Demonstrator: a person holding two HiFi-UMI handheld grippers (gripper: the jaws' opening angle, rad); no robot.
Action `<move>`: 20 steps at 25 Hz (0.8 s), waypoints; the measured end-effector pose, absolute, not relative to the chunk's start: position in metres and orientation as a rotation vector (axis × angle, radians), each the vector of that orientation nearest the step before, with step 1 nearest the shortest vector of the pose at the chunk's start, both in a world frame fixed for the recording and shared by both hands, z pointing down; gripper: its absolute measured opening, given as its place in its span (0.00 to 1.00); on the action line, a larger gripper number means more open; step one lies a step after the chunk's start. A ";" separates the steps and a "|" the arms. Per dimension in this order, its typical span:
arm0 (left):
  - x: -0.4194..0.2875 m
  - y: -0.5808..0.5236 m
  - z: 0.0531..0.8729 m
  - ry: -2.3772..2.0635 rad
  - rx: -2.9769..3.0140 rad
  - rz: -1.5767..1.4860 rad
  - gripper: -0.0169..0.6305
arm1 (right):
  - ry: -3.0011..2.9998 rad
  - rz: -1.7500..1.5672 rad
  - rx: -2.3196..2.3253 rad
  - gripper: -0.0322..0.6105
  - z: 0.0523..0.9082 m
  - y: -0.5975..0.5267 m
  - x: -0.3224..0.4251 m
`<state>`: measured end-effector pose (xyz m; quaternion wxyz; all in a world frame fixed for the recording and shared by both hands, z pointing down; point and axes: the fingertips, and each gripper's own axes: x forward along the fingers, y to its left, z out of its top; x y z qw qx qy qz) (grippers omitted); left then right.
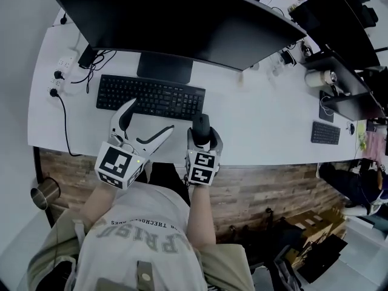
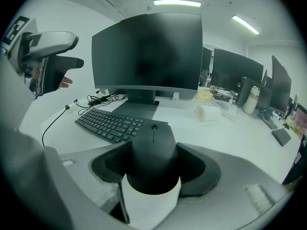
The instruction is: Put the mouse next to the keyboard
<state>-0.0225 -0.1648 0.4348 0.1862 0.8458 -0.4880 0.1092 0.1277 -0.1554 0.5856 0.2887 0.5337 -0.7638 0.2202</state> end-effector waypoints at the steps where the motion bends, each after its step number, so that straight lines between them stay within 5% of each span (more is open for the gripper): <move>1: -0.016 -0.168 0.436 -1.380 2.376 0.306 0.70 | -2.038 0.587 1.420 0.51 0.586 -0.160 0.135; 20: 0.062 -0.220 0.456 -1.485 2.287 0.309 0.70 | -1.949 0.679 1.393 0.51 0.639 -0.242 0.231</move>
